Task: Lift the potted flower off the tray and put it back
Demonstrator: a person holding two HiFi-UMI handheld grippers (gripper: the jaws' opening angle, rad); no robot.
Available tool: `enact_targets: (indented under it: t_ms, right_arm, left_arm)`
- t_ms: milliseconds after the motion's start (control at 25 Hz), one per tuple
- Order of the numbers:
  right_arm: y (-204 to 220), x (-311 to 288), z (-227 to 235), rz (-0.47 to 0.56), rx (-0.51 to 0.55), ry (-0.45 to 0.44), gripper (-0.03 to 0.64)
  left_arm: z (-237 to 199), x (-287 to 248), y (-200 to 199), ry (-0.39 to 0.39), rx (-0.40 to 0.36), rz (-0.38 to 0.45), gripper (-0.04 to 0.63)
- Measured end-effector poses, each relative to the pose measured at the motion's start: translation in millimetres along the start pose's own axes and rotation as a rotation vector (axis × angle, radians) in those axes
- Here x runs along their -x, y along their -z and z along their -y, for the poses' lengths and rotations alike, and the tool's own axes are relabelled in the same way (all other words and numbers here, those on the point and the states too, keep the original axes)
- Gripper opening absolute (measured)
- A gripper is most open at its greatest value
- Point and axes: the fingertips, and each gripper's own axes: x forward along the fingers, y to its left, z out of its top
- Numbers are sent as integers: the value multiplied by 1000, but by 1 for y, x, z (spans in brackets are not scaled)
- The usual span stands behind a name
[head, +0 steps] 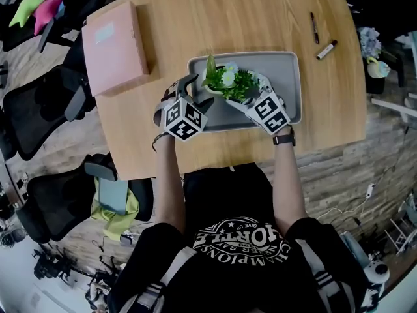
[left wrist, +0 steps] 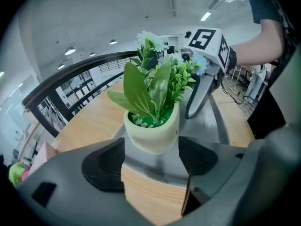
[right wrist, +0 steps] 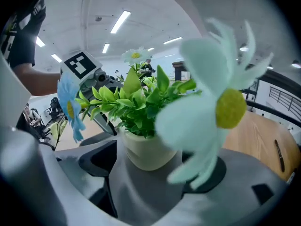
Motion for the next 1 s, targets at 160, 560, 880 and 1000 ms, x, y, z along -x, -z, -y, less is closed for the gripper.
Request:
enact_targets:
  t_ms: [160, 560, 880, 1000]
  right_arm:
    - [-4, -3, 2, -6, 20, -18, 434]
    - [-14, -10, 2, 8, 86, -21, 419]
    - [-15, -9, 4, 8, 80, -24, 411]
    - [-15, -9, 4, 8, 76, -22, 411]
  left_arm:
    - [-5, -7, 1, 3, -61, -18, 357]
    - [-3, -15, -3, 17, -78, -36, 356]
    - [-4, -14, -5, 21, -69, -64, 345]
    - [-5, -14, -5, 20, -65, -79, 344]
